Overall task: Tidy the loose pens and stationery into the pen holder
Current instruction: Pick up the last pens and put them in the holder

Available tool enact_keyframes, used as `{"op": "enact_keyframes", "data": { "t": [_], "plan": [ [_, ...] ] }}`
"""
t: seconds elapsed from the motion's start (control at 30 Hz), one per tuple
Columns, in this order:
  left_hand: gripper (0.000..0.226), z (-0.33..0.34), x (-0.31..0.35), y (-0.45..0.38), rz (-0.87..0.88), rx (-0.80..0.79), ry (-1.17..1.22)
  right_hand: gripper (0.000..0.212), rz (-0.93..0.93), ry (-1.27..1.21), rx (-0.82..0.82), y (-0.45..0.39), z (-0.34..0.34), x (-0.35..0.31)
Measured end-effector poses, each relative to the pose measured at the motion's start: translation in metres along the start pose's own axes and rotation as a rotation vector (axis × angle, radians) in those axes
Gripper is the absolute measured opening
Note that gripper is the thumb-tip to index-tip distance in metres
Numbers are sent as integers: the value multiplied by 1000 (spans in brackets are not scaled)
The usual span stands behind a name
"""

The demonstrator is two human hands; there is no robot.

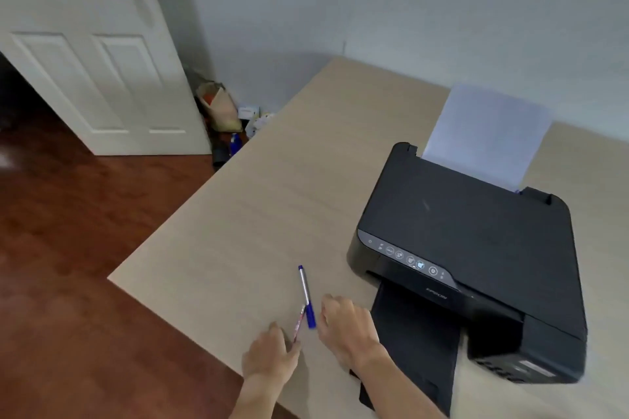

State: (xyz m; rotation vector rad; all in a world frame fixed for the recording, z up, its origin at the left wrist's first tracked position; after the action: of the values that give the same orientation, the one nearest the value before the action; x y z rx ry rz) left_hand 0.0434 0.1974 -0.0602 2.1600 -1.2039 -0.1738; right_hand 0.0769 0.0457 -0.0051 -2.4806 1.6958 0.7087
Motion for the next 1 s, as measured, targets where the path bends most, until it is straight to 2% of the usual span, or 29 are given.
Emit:
{"op": "enact_keyframes", "data": {
  "t": [0.1,0.27,0.47,0.57,0.67,0.77,0.9,1.0],
  "plan": [
    [29,-3,-1,-4,-1,21,-22,21,80,65,-83,-15,17,-2],
    [31,-13,-17,-5,-59,37,-66,35,147,91,-138,-20,40,-9],
    [28,-18,-42,1,-56,31,41,25,169,118,-119,-20,52,-18],
    [27,-21,-47,5,-29,66,92,22,219,49,-104,-18,48,-21],
    [22,-22,-47,12,-7,76,151,20,249,-110,-22,-11,40,-23],
    [13,-21,-40,20,-4,57,173,2,184,-287,118,-2,31,-22],
    [8,-25,-23,33,49,97,229,16,27,-428,368,13,15,-14],
    [12,-31,2,47,189,177,334,19,-22,-487,502,32,-6,-5]
  ]
}}
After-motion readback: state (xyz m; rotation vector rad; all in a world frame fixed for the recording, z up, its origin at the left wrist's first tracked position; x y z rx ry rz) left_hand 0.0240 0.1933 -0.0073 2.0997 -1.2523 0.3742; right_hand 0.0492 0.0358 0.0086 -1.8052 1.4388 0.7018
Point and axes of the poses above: each hand's wrist, its own y-axis away from the middle knuckle, its own z-axis out of the palm, x = y × z, the point moved 1 cm from there along -y, towards the middle knuckle, and after that the axes turned 14 degrees about -z, right-handed, at the moved point
